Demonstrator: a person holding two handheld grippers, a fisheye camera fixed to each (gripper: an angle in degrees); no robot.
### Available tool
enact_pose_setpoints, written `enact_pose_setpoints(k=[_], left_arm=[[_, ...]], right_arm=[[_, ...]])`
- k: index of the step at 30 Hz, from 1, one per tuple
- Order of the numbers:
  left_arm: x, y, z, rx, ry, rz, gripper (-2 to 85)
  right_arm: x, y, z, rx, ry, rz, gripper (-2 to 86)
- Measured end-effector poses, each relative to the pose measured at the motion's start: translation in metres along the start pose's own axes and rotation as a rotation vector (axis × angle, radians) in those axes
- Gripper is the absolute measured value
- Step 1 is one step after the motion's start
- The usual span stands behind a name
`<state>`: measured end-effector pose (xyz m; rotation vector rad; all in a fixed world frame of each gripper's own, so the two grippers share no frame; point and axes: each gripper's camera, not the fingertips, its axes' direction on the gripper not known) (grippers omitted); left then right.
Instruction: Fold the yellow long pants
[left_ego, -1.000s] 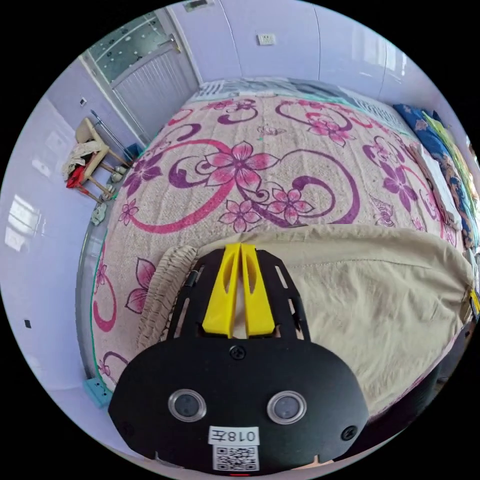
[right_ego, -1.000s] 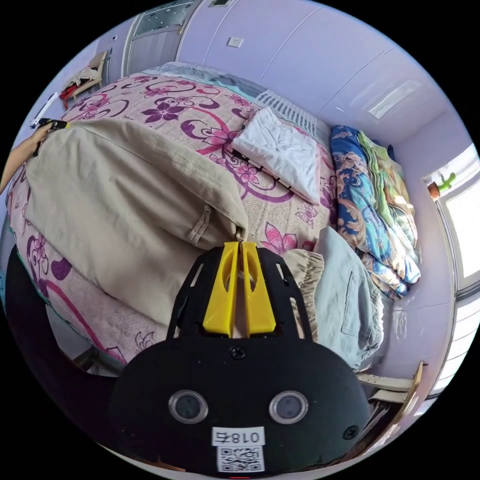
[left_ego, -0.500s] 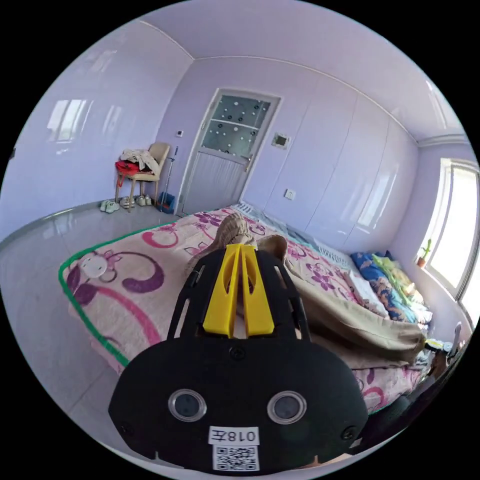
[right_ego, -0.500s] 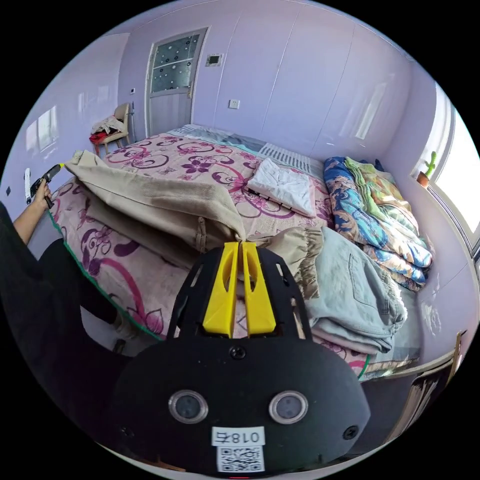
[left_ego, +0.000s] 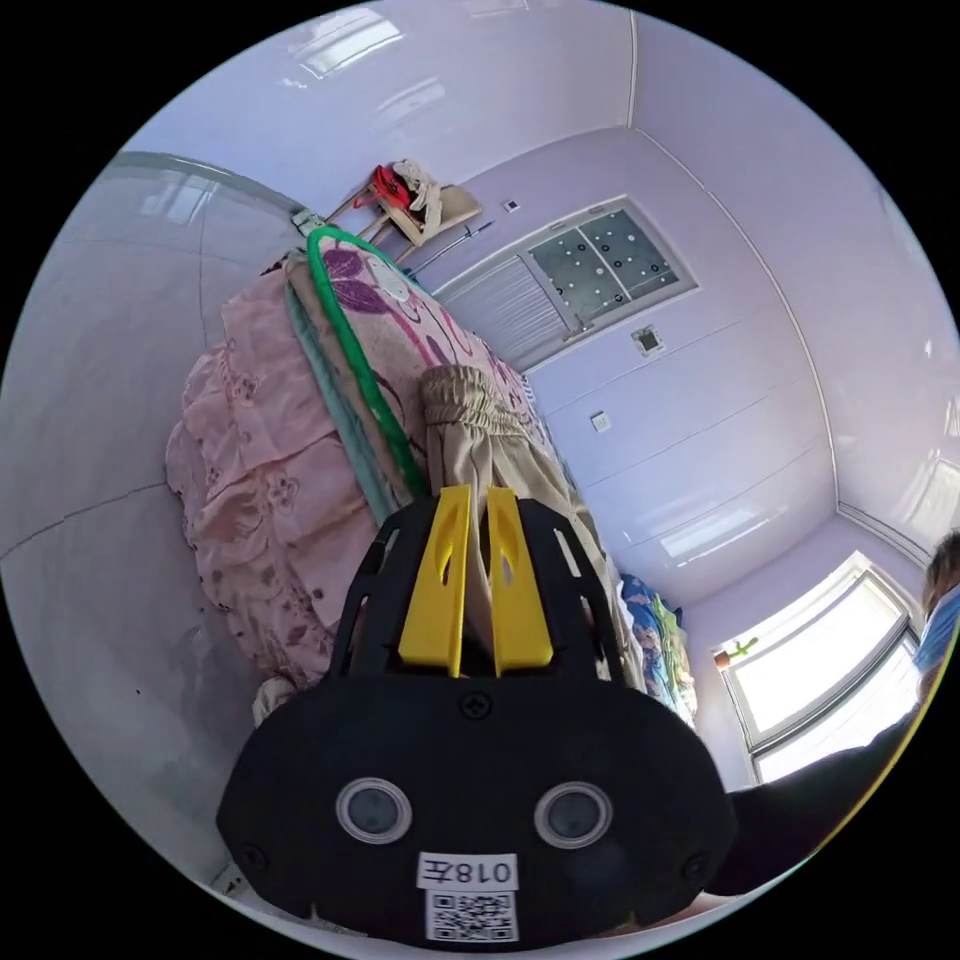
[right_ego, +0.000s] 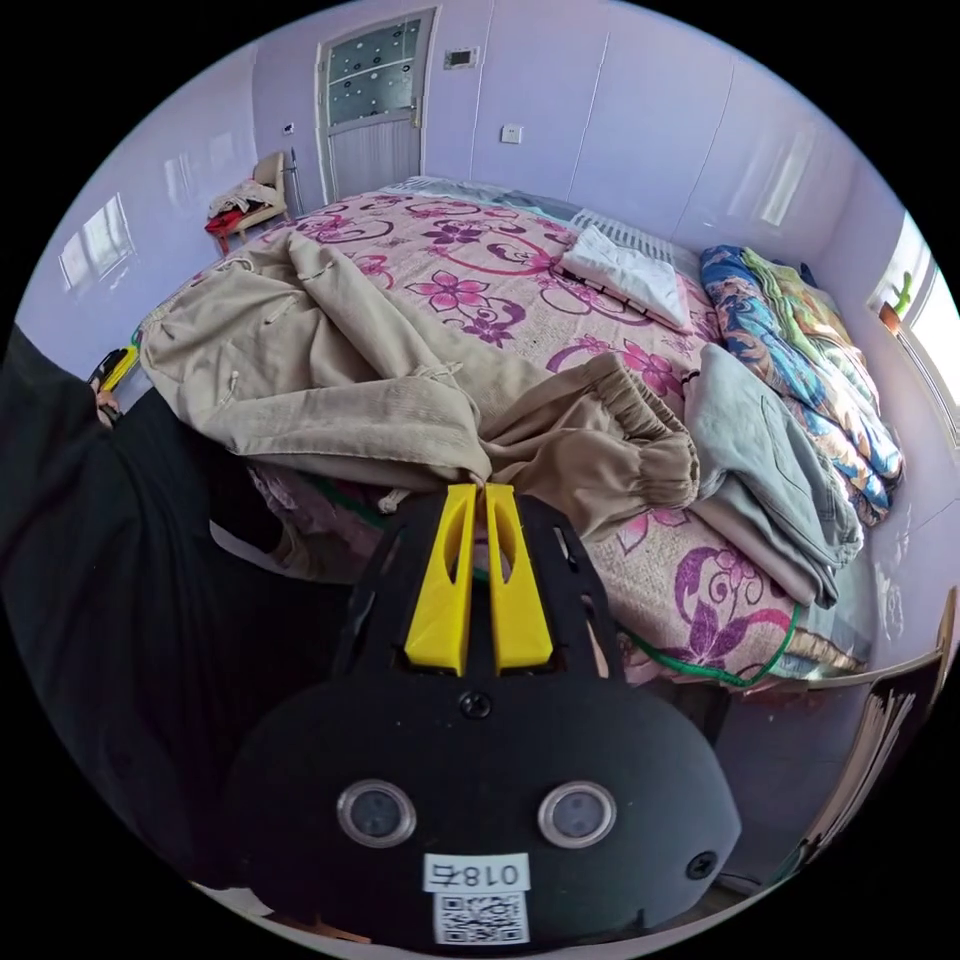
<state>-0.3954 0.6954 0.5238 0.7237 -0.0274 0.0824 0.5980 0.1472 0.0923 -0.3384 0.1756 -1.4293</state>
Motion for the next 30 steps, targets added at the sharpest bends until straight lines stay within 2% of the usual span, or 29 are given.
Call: enact_pose_setpoints(k=[4,6,10,17,21,24,28,30], left_arm=[[0.018,-0.015,-0.003,0.033,-0.027,0.066,5.0],[0.046,-0.029,-0.008,0.077,-0.056,0.168,5.1],[0.093,-0.059,0.007,0.042,-0.014,0.322,5.1],[0.18,-0.098,0.075,-0.038,-0.017,0.513,4.9],[0.219,-0.106,0.119,-0.067,0.003,0.54,4.5],[0.247,-0.11,0.145,-0.084,-0.028,0.585,4.2],[0.276,-0.122,0.181,-0.121,-0.067,0.639,3.9],[0.299,-0.134,0.215,-0.155,-0.084,0.684,4.0]], right_arm=[[-0.009,0.009,-0.013,0.003,0.032,-0.04,0.2],[-0.009,0.016,-0.015,-0.03,0.018,-0.039,-0.2],[0.002,0.041,-0.021,-0.104,0.0,0.032,-0.4],[0.04,0.026,-0.064,0.097,-0.033,0.211,6.9],[0.043,-0.005,-0.043,-0.051,-0.004,0.176,10.3],[0.035,-0.02,-0.034,-0.107,0.013,0.101,10.6],[0.0,-0.042,-0.034,-0.09,0.189,-0.178,8.8],[-0.013,-0.054,-0.029,-0.117,0.216,-0.304,8.6]])
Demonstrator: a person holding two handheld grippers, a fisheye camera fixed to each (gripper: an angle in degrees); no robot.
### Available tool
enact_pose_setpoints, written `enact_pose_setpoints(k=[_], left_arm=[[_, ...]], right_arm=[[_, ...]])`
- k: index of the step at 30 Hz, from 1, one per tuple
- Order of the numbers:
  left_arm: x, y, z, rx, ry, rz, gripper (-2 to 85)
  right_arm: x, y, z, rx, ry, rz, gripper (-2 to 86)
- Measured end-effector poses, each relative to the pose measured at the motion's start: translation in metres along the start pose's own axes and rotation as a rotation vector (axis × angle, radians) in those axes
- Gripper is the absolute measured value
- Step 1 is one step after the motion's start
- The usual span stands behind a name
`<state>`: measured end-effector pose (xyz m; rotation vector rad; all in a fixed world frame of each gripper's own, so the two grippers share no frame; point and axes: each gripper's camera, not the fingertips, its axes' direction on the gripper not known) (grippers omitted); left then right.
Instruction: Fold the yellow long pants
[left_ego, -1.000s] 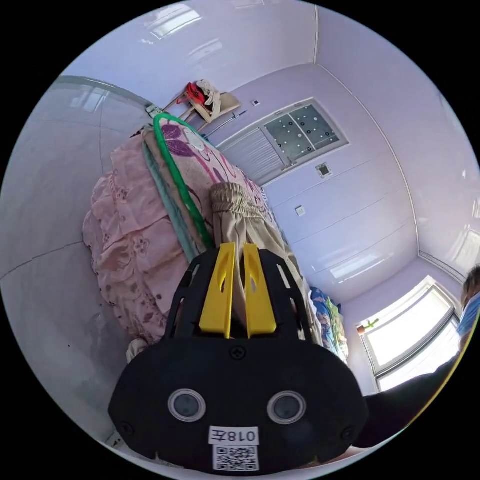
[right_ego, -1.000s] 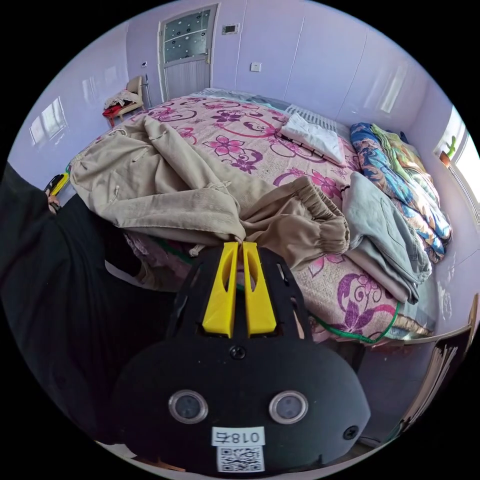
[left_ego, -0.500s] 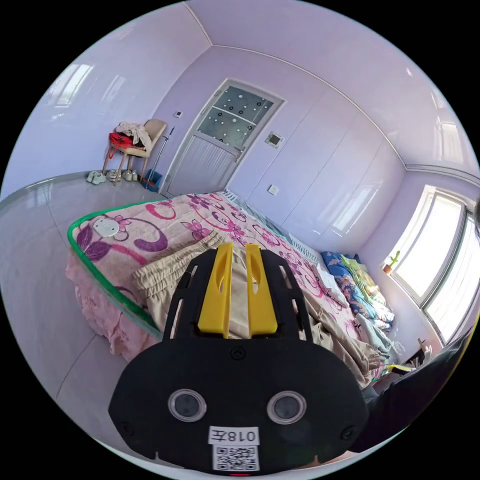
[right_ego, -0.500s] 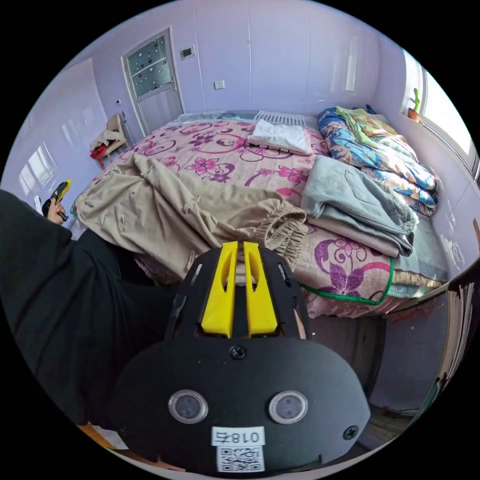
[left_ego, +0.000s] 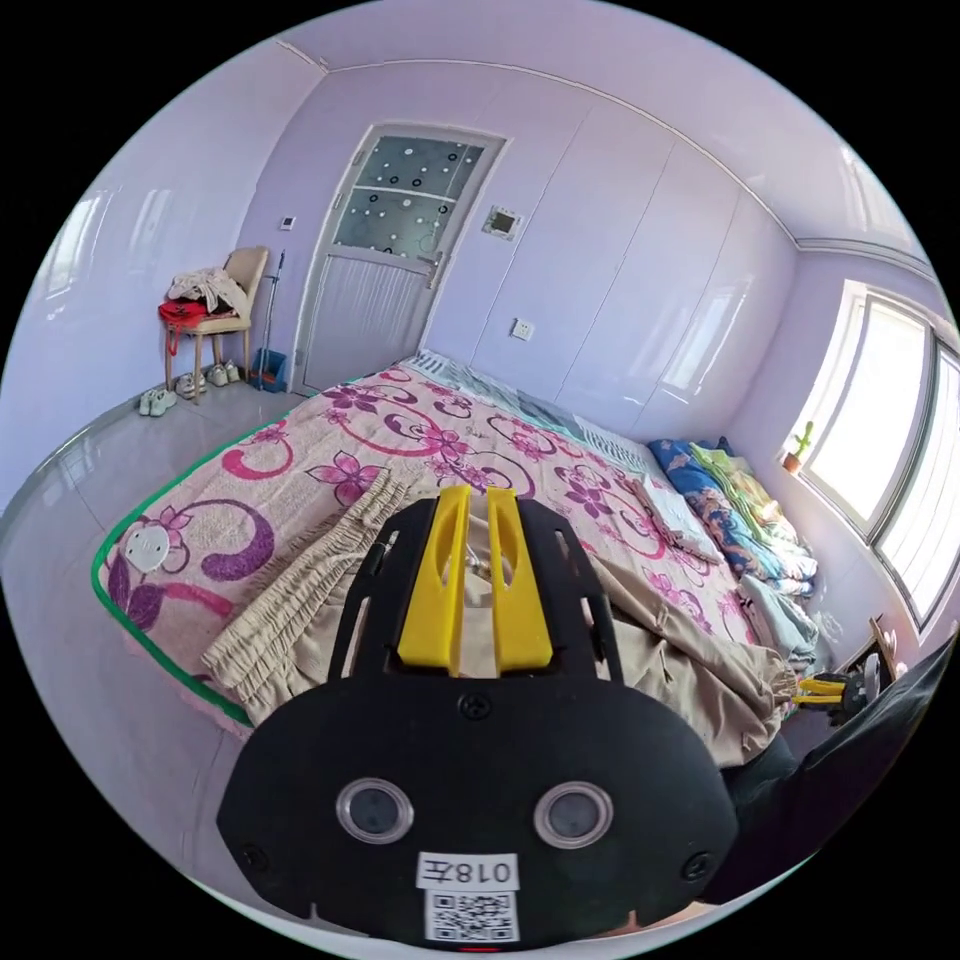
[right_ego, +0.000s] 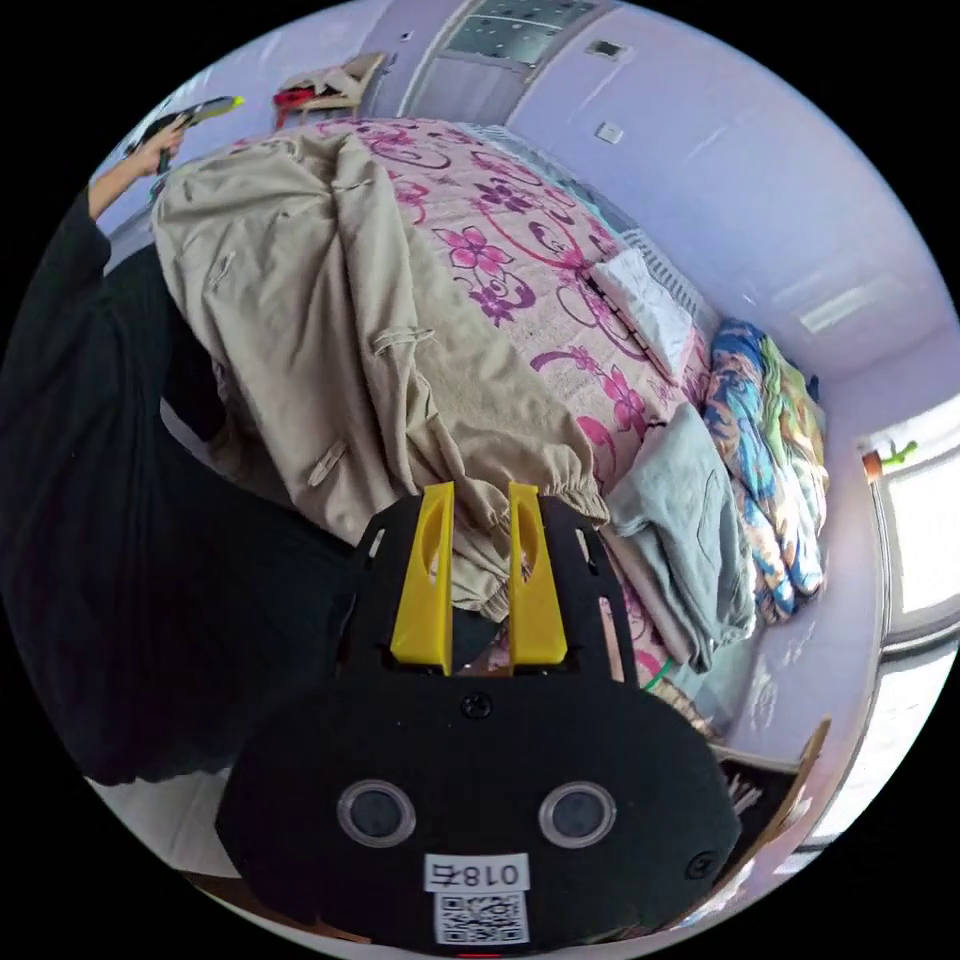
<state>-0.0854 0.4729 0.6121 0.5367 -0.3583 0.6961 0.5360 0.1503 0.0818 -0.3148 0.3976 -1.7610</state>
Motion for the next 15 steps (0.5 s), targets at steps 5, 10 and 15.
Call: enact_pose_setpoints(k=[5,10,15], left_arm=[[0.036,-0.078,0.091,-0.189,-0.064,0.223,5.9],[0.064,-0.151,0.207,-0.39,-0.177,0.438,8.8],[0.074,-0.189,0.337,-0.623,-0.184,0.579,11.2]], right_arm=[[0.0,-0.042,0.025,-0.185,0.031,-0.256,8.5],[0.014,-0.066,0.047,-0.303,0.011,-0.328,7.7],[0.028,-0.085,0.058,-0.349,0.037,-0.317,2.8]])
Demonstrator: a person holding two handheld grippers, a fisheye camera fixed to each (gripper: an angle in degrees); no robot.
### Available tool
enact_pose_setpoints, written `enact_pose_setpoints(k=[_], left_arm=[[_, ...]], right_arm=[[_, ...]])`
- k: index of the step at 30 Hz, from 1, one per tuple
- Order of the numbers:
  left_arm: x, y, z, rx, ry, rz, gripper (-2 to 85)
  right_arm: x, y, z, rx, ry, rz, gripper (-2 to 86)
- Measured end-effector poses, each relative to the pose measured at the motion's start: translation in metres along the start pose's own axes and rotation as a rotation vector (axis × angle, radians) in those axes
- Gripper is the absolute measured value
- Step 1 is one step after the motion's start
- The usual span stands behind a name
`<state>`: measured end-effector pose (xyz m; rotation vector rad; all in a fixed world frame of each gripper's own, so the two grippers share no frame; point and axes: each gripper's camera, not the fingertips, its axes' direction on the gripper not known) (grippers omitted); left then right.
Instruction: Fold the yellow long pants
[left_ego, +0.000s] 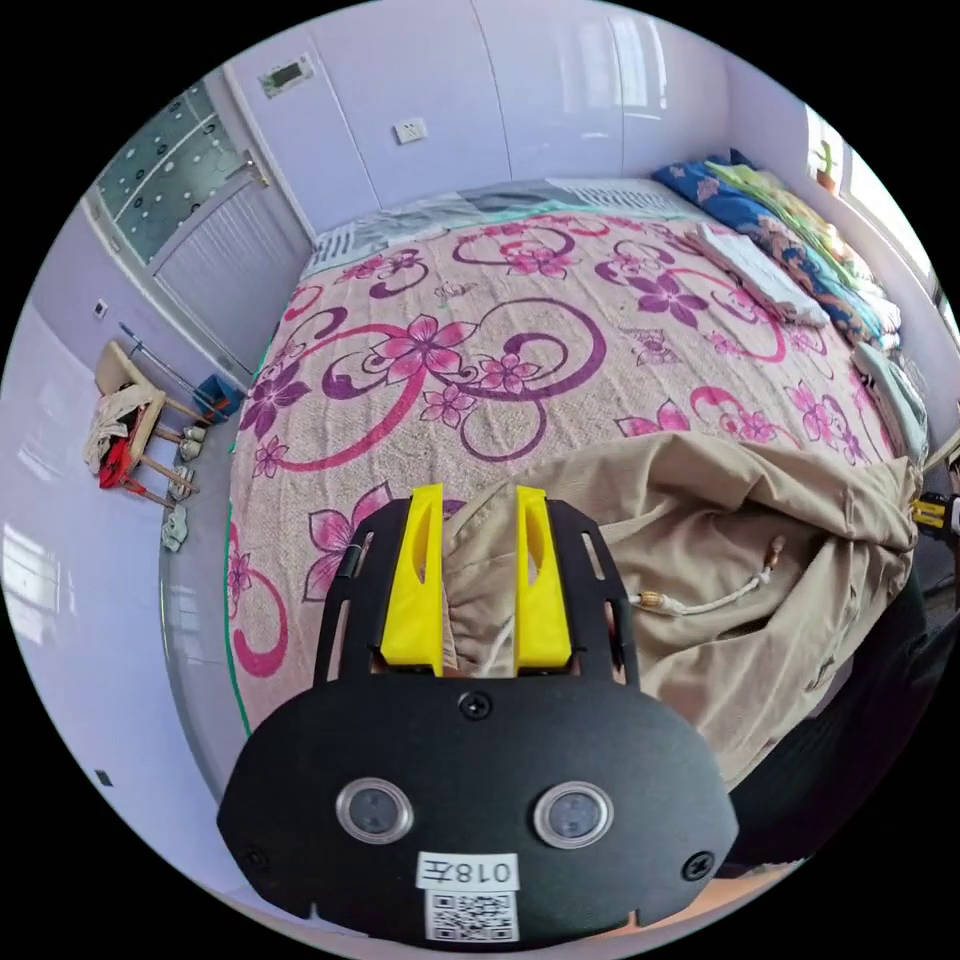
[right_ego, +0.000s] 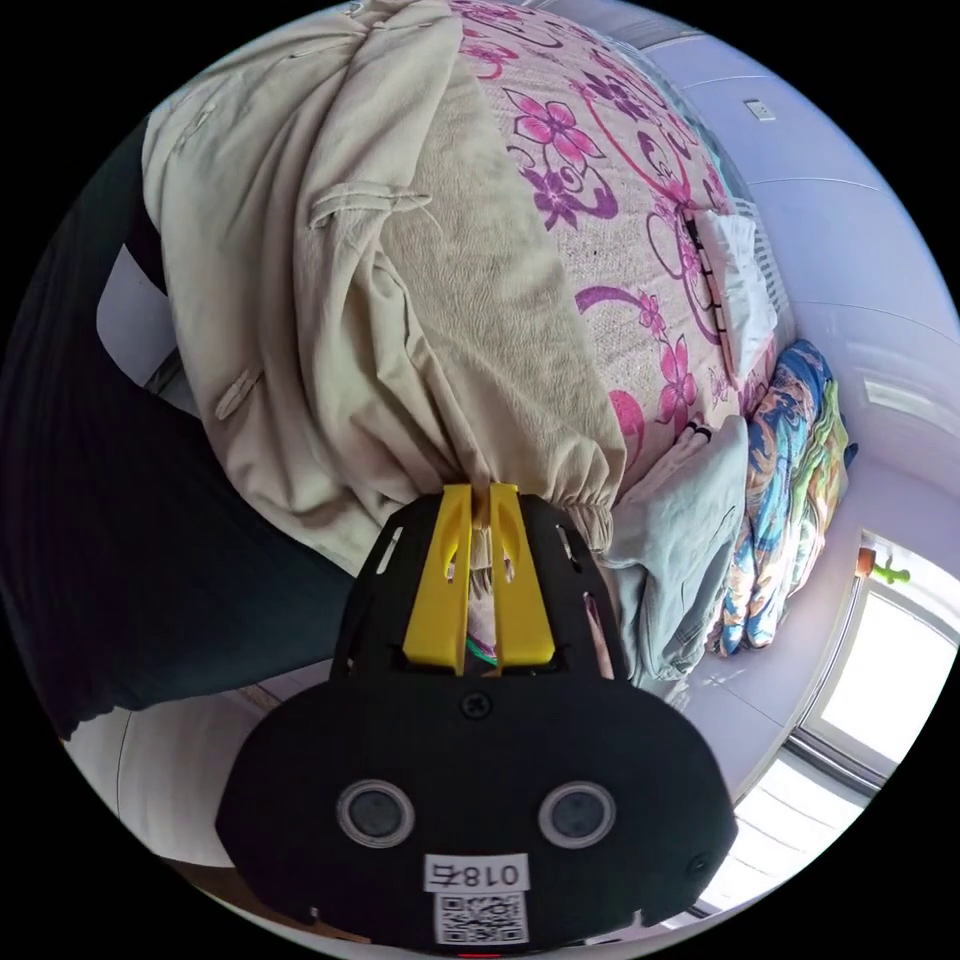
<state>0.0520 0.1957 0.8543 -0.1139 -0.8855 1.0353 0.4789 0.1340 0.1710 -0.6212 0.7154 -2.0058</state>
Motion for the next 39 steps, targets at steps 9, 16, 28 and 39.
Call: enact_pose_setpoints(k=[9,16,28,39], left_arm=[[-0.001,-0.066,0.077,-0.19,0.148,0.051,5.6],[0.019,-0.04,0.031,0.026,-0.002,-0.056,-0.6],[-0.022,-0.063,-0.054,0.285,-0.229,-0.398,-1.0],[-0.019,-0.125,-0.008,0.183,-0.327,-0.415,-0.8]], right_arm=[[0.062,0.012,-0.026,0.1,-0.046,0.235,0.0],[0.133,0.056,-0.047,0.377,-0.203,0.646,0.2],[0.286,0.054,-0.007,0.532,-0.472,1.047,-0.4],[0.403,-0.062,0.07,0.316,-0.495,1.134,0.1]])
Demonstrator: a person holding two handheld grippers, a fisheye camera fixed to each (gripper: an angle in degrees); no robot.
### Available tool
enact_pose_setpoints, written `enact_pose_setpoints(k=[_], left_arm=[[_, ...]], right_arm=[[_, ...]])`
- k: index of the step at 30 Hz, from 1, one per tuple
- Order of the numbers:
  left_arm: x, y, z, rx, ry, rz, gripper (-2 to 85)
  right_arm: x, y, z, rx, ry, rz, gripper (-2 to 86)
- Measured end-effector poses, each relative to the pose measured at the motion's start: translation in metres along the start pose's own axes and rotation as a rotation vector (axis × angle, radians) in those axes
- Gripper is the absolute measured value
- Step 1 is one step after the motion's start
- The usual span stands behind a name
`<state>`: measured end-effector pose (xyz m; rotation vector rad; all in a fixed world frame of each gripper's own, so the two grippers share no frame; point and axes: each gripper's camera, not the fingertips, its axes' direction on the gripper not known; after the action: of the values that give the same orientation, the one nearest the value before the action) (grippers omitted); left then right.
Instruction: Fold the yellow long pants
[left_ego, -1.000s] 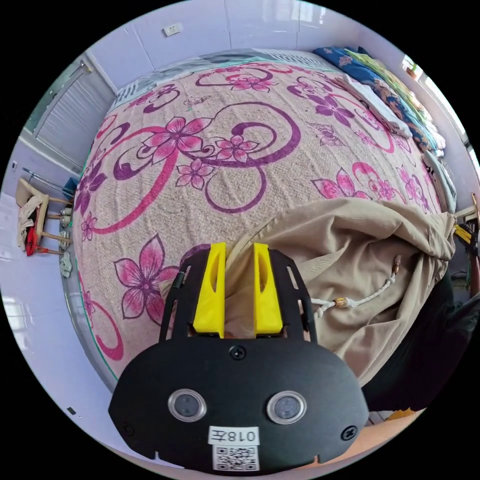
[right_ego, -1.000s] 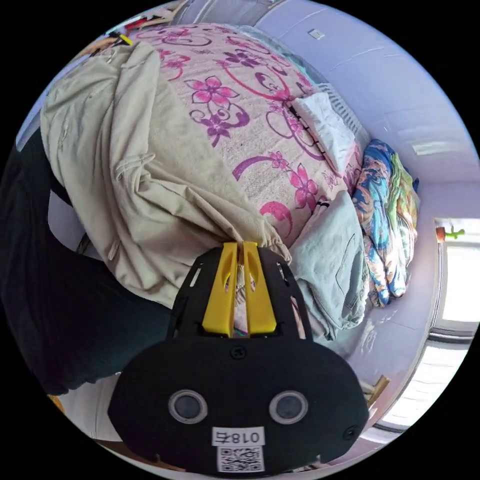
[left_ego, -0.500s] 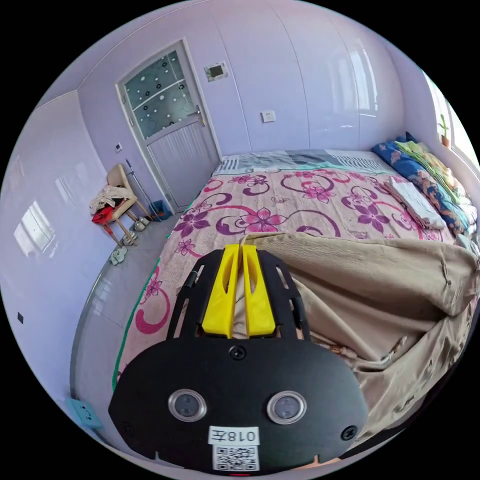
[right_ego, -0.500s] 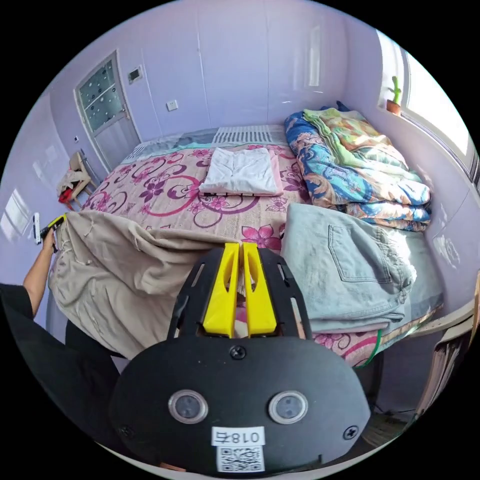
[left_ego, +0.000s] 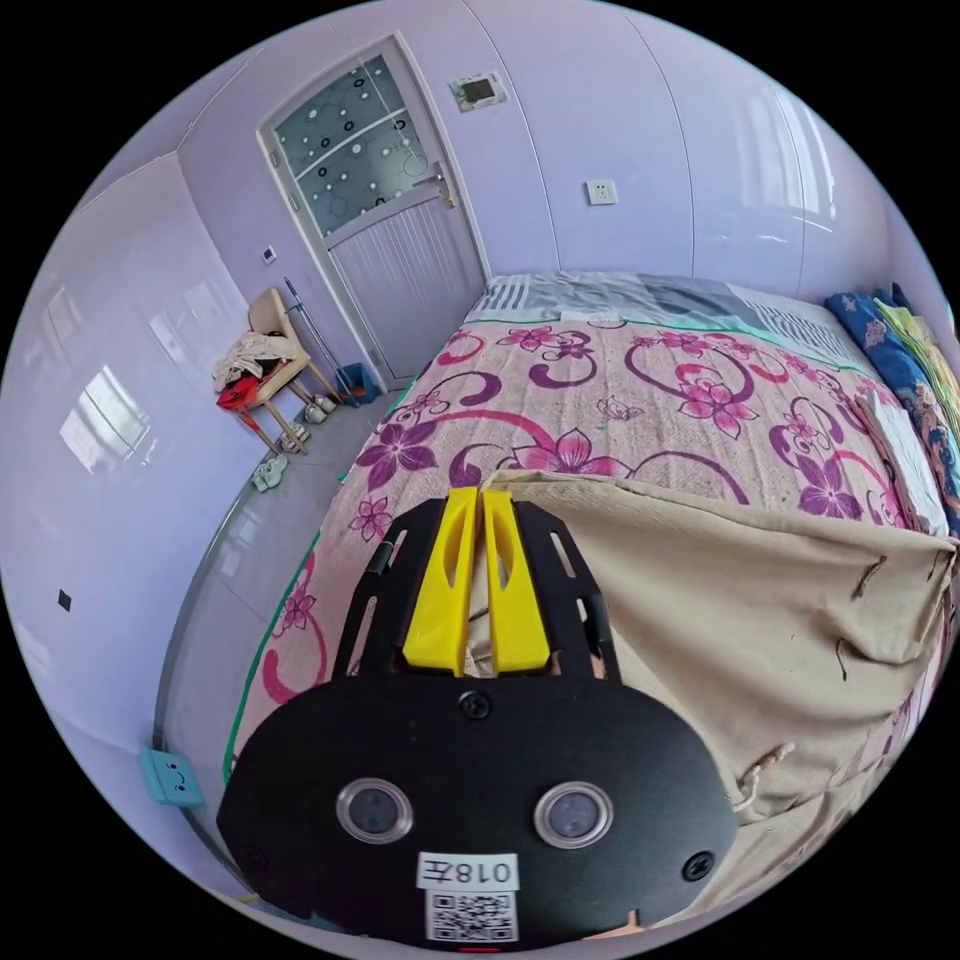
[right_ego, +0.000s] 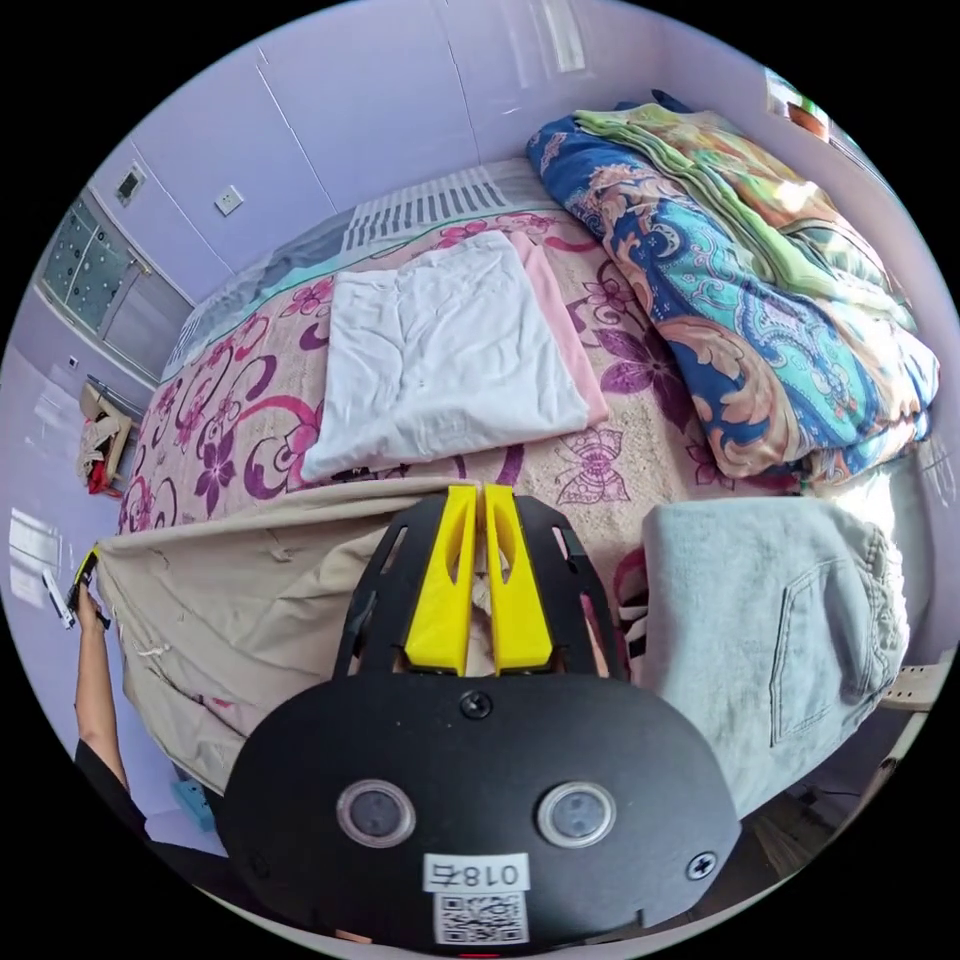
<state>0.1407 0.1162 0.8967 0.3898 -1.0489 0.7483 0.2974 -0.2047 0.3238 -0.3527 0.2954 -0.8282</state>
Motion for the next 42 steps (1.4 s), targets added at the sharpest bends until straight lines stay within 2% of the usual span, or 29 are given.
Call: enact_pose_setpoints(k=[4,6,7,10,14,16,17,20,23,25,28,31,36,40,42], left_arm=[[0.008,-0.022,0.008,0.01,0.016,-0.035,0.6],[0.014,-0.028,0.039,-0.165,0.083,-0.033,5.2],[0.015,-0.025,0.044,-0.189,0.1,-0.028,5.8],[0.002,0.0,0.034,-0.146,0.124,-0.03,6.9],[-0.041,0.058,-0.009,-0.033,0.185,-0.095,6.2],[-0.057,0.093,-0.029,-0.007,0.228,-0.124,5.7],[-0.063,0.12,-0.043,0.002,0.243,-0.13,5.2],[-0.07,0.188,-0.078,0.003,0.241,-0.144,4.6],[-0.069,0.248,-0.108,-0.026,0.219,-0.137,4.1],[-0.069,0.276,-0.123,-0.051,0.177,-0.128,3.6],[-0.079,0.316,-0.148,-0.08,0.14,-0.145,3.0],[-0.095,0.348,-0.166,-0.098,0.138,-0.18,2.8],[-0.115,0.402,-0.17,-0.15,0.144,-0.255,2.8],[-0.133,0.439,-0.173,-0.144,0.151,-0.321,3.6],[-0.152,0.468,-0.168,-0.152,0.192,-0.398,5.0]], right_arm=[[0.002,-0.057,0.008,0.001,-0.043,0.071,3.7],[-0.004,-0.077,0.023,-0.063,-0.023,0.055,7.5],[-0.007,-0.084,0.03,-0.096,0.023,0.046,9.8],[-0.005,-0.09,0.028,-0.071,0.026,0.049,10.9],[0.018,-0.07,-0.002,0.144,-0.021,0.122,9.5],[0.012,-0.06,-0.003,0.169,0.003,0.0,9.1],[0.003,-0.055,0.006,0.127,0.019,-0.115,10.0],[-0.012,-0.045,0.03,0.077,0.049,-0.253,11.1],[-0.02,-0.051,0.059,-0.005,0.065,-0.296,10.0],[-0.022,-0.057,0.078,-0.084,0.154,-0.29,3.4],[-0.013,-0.062,0.082,-0.053,0.249,-0.234,3.0],[0.012,-0.066,0.091,-0.084,0.15,-0.132,5.2],[0.079,-0.054,0.111,-0.13,-0.112,0.174,7.9],[0.088,-0.012,0.076,0.047,-0.094,0.092,7.7],[0.091,0.024,0.054,0.133,-0.151,0.026,7.8]])
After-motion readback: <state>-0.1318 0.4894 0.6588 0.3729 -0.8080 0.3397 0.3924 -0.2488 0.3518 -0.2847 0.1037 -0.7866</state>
